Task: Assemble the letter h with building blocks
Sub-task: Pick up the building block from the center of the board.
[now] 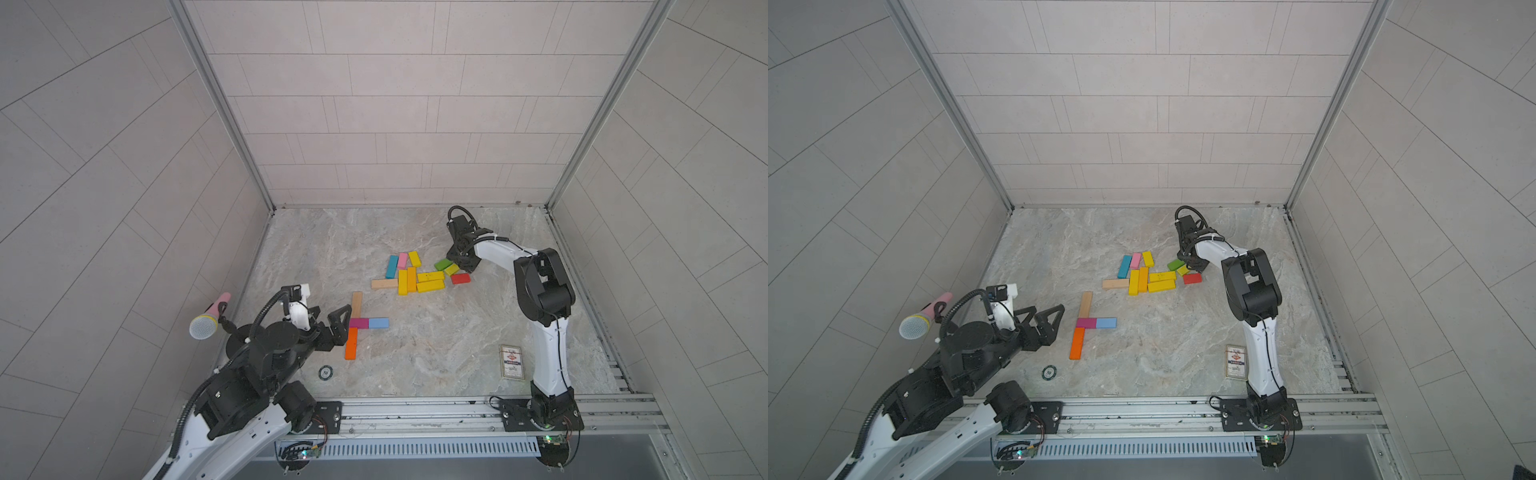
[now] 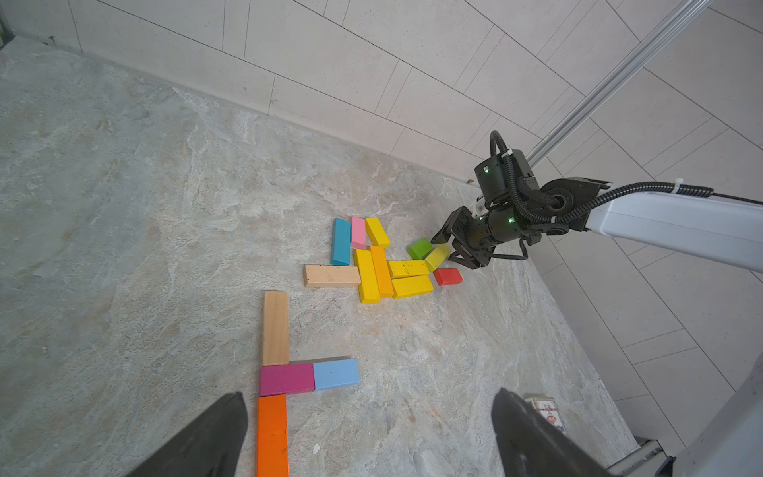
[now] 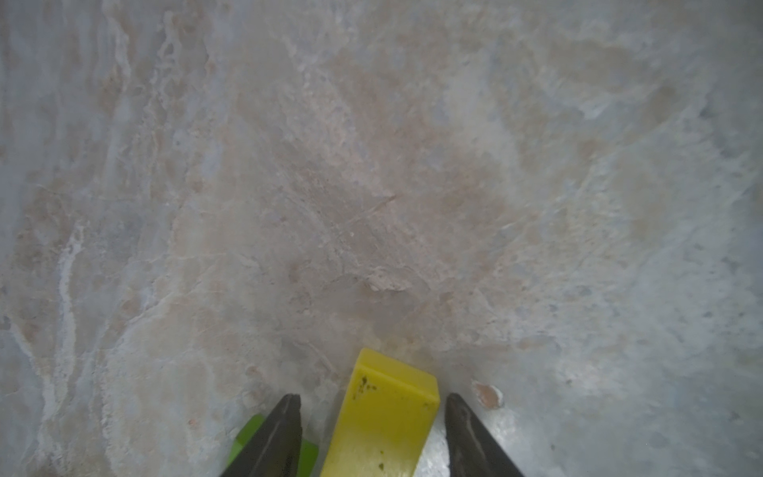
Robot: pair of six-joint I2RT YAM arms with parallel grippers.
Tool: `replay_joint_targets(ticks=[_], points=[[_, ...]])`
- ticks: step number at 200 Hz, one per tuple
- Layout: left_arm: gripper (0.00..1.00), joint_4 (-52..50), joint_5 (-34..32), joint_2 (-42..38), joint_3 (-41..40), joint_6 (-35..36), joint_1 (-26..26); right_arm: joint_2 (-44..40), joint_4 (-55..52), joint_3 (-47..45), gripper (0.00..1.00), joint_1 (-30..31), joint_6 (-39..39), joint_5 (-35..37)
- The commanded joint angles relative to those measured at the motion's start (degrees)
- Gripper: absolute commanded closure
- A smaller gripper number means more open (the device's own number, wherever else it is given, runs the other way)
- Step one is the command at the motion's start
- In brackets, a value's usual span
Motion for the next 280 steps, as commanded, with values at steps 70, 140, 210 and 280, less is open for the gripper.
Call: replay_joint_targets(ticks=[70,140,210,280], points=[[0.0,-0.6,-2.4,-0.8,-0.3,0.2,0.4,3.9,-8.1,1.4,0.6,0.9,-8.5,4.7],[0.0,-0.4,-2.1,0.1,-0.5,0.0,0.3,-1.0,1.6,-0.4,0.68,1.2,-18.5,2.8],[0.0,0.0,-2.0,-0.3,-0.7,0.0,0.3,-19.0,-2.3,-2.3,0.7,5.9,-25.4,6.9],[0.0,-2.6,-2.1,-1.9,2.5,0.7,0.3,-37.1,-0.1,-25.3,0.7,26.8,-15.7,7.5]])
